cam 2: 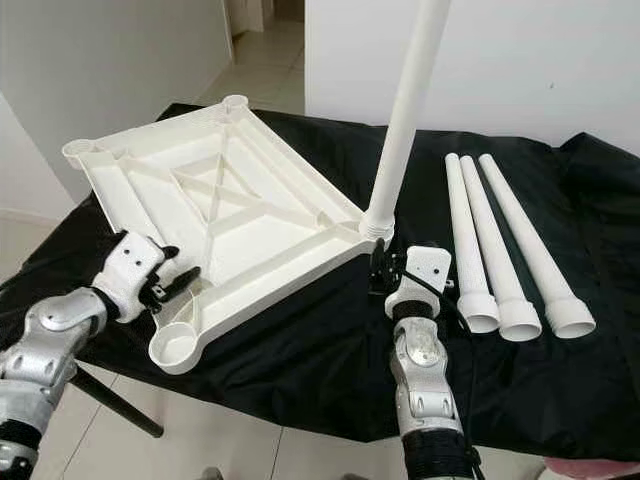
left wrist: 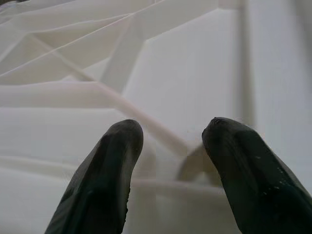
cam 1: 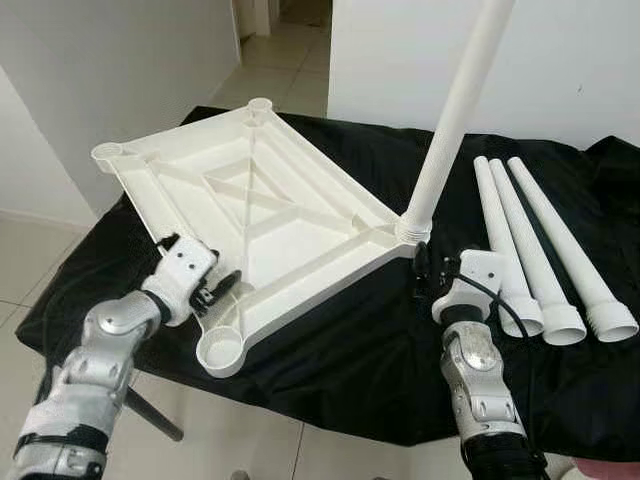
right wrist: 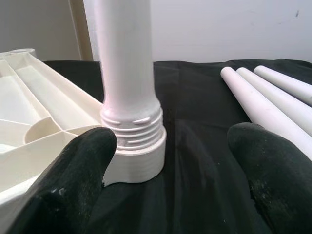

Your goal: Building children table

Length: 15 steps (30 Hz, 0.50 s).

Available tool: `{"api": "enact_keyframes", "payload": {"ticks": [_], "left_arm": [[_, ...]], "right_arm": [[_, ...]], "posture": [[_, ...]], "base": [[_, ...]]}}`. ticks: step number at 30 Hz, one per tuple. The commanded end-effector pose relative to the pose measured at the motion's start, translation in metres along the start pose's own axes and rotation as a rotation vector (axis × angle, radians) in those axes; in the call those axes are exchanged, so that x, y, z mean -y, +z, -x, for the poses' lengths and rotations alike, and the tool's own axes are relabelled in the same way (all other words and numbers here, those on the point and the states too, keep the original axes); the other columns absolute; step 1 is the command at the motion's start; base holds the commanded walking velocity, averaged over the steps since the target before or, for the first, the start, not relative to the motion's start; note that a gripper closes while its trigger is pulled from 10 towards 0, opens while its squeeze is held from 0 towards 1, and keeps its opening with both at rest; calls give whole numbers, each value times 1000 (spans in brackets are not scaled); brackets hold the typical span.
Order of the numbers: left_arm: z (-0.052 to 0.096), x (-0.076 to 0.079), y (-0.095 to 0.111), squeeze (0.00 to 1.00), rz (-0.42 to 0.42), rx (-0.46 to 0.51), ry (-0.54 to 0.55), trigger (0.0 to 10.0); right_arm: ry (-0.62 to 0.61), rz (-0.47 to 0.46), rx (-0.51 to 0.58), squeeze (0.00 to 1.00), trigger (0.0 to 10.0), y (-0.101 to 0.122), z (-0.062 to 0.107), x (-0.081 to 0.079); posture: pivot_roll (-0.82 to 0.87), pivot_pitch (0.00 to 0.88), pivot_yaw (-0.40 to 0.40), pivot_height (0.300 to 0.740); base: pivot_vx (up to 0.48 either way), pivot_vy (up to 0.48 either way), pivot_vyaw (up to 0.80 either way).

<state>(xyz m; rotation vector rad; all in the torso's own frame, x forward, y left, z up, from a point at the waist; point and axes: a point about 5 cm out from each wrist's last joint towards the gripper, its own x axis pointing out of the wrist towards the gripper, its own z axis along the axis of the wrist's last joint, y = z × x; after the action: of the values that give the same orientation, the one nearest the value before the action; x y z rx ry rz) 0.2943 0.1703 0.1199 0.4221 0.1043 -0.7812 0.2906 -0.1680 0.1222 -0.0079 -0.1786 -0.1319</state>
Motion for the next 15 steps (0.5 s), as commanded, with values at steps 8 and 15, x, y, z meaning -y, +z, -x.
{"api": "enact_keyframes", "payload": {"ticks": [8,15], "left_arm": [[-20,52,1,0,66,4,-260,10000],[-45,72,22,0,113,78,-246,10000]], "right_arm": [[-1,-9,1,0,10000,-1,-1,-1],[8,-19,-8,0,10000,-2,0,-5]], "posture": [[-55,0,13,740],[-60,0,23,740]], "base": [[0,0,0],[0,0,0]]}}
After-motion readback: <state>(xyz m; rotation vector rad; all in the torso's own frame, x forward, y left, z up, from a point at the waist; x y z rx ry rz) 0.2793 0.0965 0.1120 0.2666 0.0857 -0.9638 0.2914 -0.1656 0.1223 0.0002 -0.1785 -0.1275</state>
